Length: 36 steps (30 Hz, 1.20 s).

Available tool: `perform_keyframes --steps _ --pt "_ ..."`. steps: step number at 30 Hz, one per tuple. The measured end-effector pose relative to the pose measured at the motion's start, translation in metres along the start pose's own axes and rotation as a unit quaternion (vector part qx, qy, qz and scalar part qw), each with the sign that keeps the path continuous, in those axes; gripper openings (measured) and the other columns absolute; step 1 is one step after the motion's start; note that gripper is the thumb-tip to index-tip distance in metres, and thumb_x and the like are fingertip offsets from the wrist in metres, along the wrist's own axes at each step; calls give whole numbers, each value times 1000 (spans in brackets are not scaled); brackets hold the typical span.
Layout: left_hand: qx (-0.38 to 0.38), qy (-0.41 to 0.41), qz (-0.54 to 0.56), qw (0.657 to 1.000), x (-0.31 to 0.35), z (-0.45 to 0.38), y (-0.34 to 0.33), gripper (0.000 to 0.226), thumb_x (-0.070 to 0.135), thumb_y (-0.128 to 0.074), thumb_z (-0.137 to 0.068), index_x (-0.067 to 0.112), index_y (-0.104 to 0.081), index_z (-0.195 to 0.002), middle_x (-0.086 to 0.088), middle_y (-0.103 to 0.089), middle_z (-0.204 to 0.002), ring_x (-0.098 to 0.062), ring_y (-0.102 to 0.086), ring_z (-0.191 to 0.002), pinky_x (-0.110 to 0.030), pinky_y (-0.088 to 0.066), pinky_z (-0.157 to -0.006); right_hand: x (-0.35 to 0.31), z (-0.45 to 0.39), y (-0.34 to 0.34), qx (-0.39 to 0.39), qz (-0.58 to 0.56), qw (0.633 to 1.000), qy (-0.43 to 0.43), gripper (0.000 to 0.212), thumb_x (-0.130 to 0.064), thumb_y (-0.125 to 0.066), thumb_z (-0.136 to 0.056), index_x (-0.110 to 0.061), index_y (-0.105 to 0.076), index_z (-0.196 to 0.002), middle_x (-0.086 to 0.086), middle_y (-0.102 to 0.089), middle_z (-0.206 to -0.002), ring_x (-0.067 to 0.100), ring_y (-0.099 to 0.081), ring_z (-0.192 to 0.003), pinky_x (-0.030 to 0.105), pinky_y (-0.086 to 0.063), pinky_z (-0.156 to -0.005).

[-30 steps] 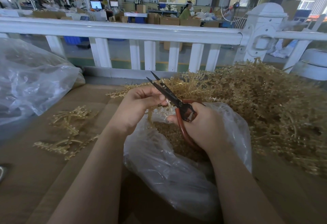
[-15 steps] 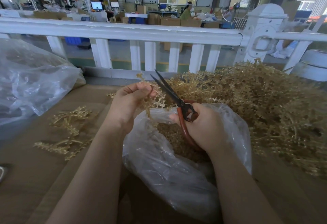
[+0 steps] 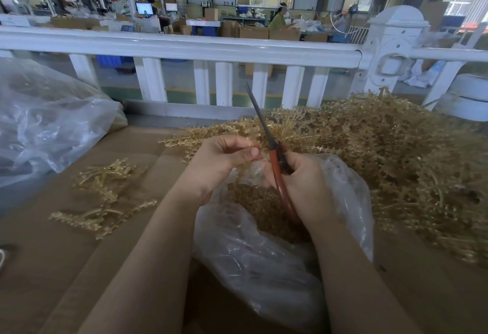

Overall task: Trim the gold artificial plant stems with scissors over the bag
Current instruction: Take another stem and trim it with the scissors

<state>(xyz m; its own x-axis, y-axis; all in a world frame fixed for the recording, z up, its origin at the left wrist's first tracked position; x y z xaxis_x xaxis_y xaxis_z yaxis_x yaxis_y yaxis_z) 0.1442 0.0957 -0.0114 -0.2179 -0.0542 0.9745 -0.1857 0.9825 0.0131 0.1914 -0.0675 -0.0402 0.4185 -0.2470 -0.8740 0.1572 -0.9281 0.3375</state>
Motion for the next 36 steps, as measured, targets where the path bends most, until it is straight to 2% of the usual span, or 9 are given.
perform_keyframes --steps 4,8,11,14,18,20,23,28,36 --pt "54 -43 15 998 3 -1 1 10 14 -72 -85 14 -71 -96 1 -76 -82 -11 -72 -81 -19 -54 -78 2 -2 0 2 13 1000 -13 25 -36 -74 -89 -18 -71 -71 -1 -71 -65 15 -69 -65 45 -60 -73" --pt "52 -82 -15 995 8 0 0 22 24 -73 -80 20 -70 -101 -1 -74 -75 -12 -72 -78 -22 -56 -79 1 -1 0 1 14 1000 -18 24 -33 -75 -89 -16 -71 -73 -1 -71 -66 14 -69 -63 42 -61 -71" --pt "62 -103 -51 991 10 1 -1 16 16 -72 -87 23 -70 -101 -12 -73 -73 -11 -72 -73 -21 -55 -78 0 -1 0 2 17 1000 -16 21 -31 -76 -88 -15 -72 -76 2 -72 -68 17 -70 -64 46 -61 -71" --pt "73 -117 -95 986 10 1 -2 15 13 -71 -90 23 -71 -101 -22 -70 -76 -16 -71 -70 -32 -58 -79 -1 0 0 1 31 999 -21 20 -31 -74 -90 -15 -73 -79 1 -72 -69 18 -71 -67 48 -60 -73" --pt "80 -122 -126 981 12 3 -4 11 16 -71 -91 14 -73 -101 -18 -71 -77 -30 -69 -73 -47 -57 -81 -2 1 1 -16 50 999 -14 18 -31 -74 -89 -15 -74 -80 3 -72 -70 21 -70 -71 49 -60 -75" --pt "94 -124 -135 979 13 3 -4 4 18 -71 -91 17 -74 -92 -9 -68 -72 -28 -64 -71 -40 -56 -72 -3 1 2 -20 78 997 -5 21 -35 -72 -89 -17 -73 -78 0 -71 -69 18 -70 -69 47 -60 -73" --pt "114 -105 -93 984 11 1 -5 10 14 -67 -94 8 -74 -90 12 -65 -64 0 -52 -55 -13 -43 -56 -5 4 2 -21 72 997 1 29 -47 -73 -84 -19 -73 -78 -3 -71 -68 12 -68 -66 44 -60 -71" --pt "148 -45 66 986 12 1 -2 12 8 -61 -96 3 -68 -87 -5 -71 -73 -9 -56 -47 -20 -41 -44 -5 5 4 12 14 1000 -16 57 -78 -70 -56 -26 -68 -79 -13 -70 -72 9 -68 -70 40 -60 -71" --pt "163 -39 82 982 10 3 -2 12 9 -63 -95 3 -71 -88 -10 -75 -78 -17 -71 -65 -24 -56 -61 -1 5 6 23 111 993 10 66 -92 -58 -60 -32 -61 -86 -16 -67 -80 0 -63 -76 27 -51 -67"
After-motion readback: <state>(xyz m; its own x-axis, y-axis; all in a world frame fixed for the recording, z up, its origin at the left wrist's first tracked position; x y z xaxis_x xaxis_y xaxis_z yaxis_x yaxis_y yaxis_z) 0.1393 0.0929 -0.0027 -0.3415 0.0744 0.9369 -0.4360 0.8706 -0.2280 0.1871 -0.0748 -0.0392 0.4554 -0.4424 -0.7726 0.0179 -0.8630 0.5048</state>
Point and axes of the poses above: each hand's wrist, its own z-axis away from the middle knuckle, its own y-axis out of the back of the hand, x = y × z, the point moved 1 cm from there along -z, towards the middle knuckle
